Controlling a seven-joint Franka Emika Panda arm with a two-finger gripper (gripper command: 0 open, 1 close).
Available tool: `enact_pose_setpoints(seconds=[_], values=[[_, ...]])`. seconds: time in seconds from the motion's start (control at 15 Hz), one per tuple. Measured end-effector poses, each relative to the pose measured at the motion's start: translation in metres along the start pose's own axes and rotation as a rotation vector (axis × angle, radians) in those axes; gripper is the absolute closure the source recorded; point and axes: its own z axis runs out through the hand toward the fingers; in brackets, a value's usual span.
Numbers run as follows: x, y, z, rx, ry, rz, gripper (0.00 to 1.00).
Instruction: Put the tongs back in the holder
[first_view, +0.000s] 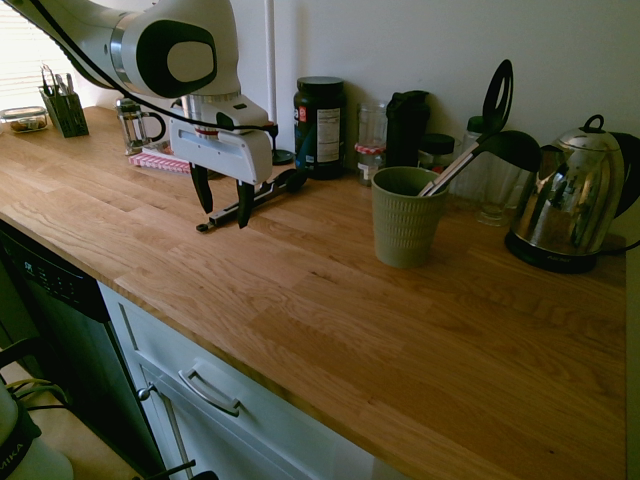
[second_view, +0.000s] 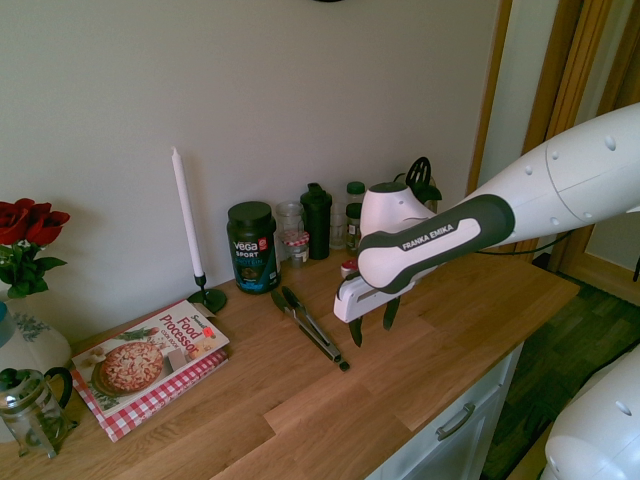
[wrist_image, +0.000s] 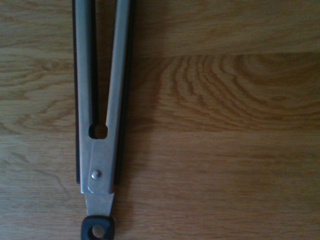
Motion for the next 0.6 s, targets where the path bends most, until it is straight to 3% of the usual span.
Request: enact_pose_setpoints(seconds=[0.27,0.6], values=[[0.002,-0.011,-0.011,0.025,0.023,-0.015,0.00],[-0.015,-0.089,-0.038,0.045,0.092,-0.092,0.00]])
